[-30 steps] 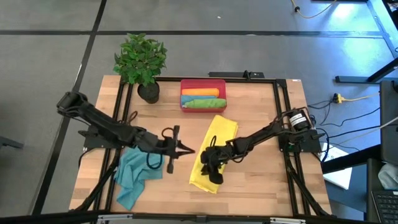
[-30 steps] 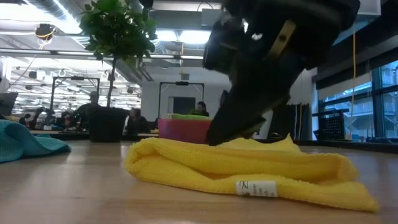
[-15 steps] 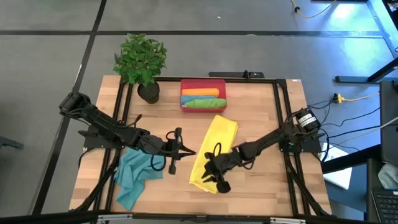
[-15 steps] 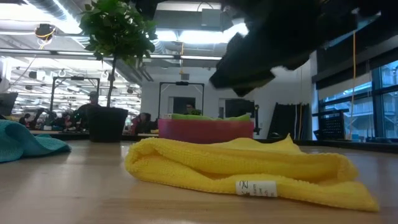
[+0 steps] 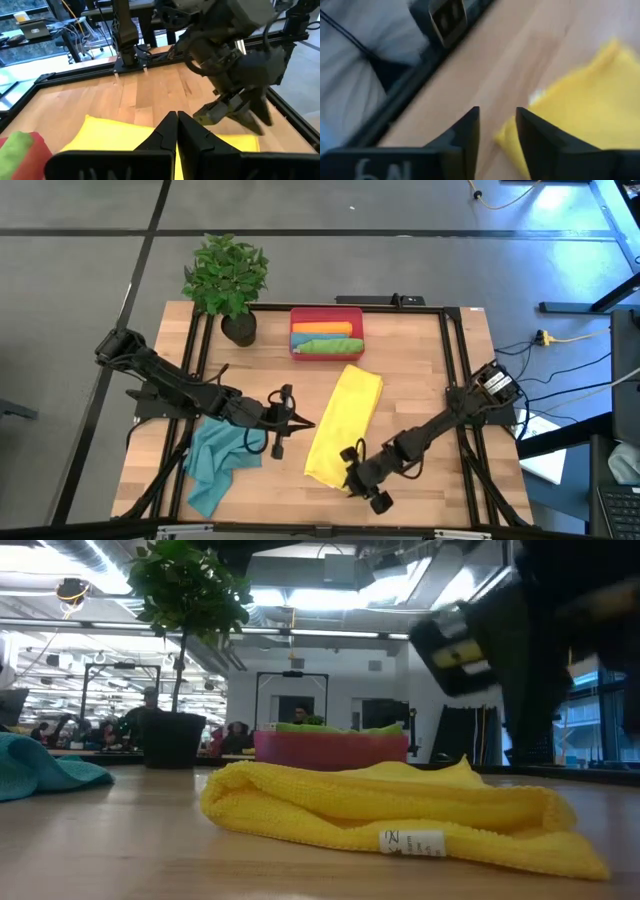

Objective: Roll microfiber towels into tight, uniform cylinder then place into a basket
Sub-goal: Fold the yellow towel

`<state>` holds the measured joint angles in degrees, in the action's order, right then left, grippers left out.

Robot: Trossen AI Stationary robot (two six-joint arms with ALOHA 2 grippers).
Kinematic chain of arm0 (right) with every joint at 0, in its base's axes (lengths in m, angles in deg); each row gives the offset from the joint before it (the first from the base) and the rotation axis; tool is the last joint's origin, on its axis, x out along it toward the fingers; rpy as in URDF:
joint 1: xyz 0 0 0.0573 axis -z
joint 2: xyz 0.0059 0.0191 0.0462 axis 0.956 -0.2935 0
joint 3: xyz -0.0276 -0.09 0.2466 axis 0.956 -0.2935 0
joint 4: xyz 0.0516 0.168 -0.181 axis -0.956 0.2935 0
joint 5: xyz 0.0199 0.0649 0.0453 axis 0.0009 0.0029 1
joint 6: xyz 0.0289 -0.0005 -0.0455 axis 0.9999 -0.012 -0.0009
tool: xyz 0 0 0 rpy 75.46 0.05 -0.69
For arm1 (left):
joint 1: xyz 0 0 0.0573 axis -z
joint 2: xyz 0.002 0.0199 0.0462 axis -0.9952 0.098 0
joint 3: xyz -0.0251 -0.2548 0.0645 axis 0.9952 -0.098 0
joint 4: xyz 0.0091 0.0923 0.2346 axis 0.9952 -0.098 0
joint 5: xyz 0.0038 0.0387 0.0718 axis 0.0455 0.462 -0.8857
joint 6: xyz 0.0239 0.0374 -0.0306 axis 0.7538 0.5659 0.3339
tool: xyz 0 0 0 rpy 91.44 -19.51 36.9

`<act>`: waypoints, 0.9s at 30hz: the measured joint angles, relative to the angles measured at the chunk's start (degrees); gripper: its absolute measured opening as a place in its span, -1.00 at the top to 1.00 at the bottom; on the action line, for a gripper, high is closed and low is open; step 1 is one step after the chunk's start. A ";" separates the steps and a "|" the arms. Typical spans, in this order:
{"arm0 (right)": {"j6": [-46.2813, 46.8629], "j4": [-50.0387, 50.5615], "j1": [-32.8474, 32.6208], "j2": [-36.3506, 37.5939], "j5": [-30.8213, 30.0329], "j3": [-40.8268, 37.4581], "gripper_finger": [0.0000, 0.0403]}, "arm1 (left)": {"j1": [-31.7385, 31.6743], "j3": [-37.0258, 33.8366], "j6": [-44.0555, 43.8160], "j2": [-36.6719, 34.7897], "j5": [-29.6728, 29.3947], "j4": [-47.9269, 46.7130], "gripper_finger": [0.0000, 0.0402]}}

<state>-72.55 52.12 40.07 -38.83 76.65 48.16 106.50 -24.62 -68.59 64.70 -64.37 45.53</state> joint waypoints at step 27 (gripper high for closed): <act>-15.16 5.42 -7.54 -4.44 -25.71 0.46 -0.35 | -0.37 0.00 -2.72 0.00 0.02 -0.30 0.97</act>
<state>-87.70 57.55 32.53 -43.27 50.94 48.62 106.13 -24.62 -71.31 64.70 -64.34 45.23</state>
